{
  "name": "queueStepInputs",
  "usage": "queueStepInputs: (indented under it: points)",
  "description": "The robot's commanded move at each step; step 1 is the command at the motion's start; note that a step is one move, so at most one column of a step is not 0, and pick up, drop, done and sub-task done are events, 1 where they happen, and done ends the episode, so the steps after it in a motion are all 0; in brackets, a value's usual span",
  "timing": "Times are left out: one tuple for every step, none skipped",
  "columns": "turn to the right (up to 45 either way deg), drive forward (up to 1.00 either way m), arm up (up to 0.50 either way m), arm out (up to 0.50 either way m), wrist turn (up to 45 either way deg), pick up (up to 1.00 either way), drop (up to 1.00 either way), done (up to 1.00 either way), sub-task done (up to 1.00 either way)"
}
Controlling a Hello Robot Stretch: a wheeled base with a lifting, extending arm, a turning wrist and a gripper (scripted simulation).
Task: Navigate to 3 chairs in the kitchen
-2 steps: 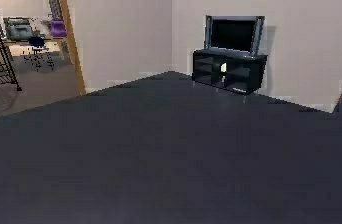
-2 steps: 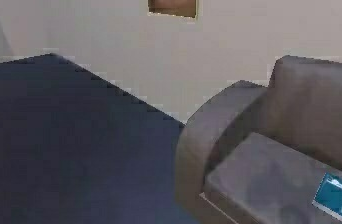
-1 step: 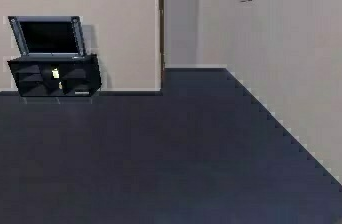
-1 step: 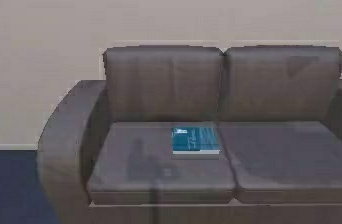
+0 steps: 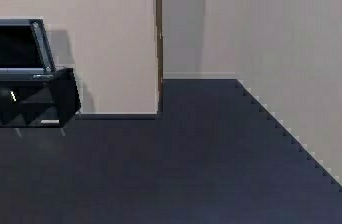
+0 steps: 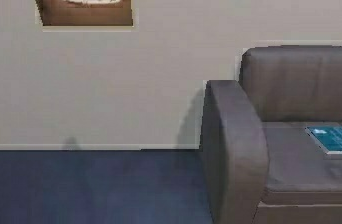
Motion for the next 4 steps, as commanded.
queueStepInputs:
  points:
    - [3.0, 0.0, 0.0, 0.0, 0.0, 0.0, 0.0, 0.0, 0.0]
    - [9.0, 0.0, 0.0, 0.0, 0.0, 0.0, 0.0, 0.0, 0.0]
    - [0.0, 1.0, 0.0, 0.0, 0.0, 0.0, 0.0, 0.0, 0.0]
    - [3.0, 0.0, 0.0, 0.0, 0.0, 0.0, 0.0, 0.0, 0.0]
